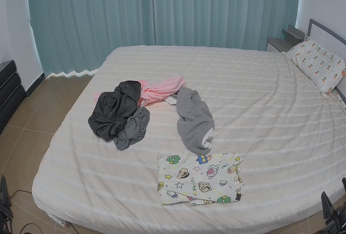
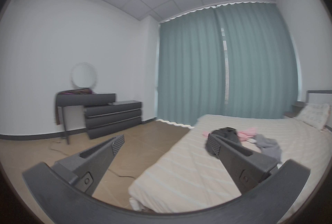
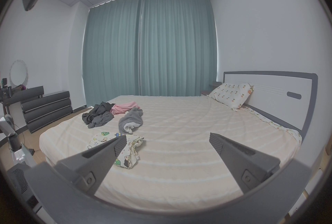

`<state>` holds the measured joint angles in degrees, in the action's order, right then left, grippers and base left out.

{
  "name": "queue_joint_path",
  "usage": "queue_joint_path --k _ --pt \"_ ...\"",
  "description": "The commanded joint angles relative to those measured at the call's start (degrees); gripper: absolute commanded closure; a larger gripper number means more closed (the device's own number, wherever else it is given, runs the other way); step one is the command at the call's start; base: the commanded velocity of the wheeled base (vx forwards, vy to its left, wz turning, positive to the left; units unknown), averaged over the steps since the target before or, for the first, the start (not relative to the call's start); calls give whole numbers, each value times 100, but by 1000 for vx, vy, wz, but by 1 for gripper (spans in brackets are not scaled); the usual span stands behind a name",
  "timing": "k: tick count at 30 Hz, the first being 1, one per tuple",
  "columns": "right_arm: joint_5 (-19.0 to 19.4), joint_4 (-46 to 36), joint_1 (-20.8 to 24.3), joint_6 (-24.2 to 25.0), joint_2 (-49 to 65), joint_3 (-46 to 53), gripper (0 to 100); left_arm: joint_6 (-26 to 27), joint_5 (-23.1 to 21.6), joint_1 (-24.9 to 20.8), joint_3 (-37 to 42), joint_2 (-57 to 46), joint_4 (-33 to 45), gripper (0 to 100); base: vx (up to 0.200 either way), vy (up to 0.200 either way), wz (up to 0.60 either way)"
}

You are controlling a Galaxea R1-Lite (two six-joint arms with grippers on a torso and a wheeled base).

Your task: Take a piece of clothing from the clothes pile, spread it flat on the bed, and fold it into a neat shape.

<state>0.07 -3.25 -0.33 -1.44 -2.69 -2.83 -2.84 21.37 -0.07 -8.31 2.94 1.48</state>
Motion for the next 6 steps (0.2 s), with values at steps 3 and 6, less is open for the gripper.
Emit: queue_joint_path --k 3,6 --pt "300 334 33 -50 261 283 0 -191 -2023 7 744 -294 -165 0 0 0 0" --pt "283 334 33 12 261 283 0 -147 -2014 7 752 -294 -183 0 0 0 0"
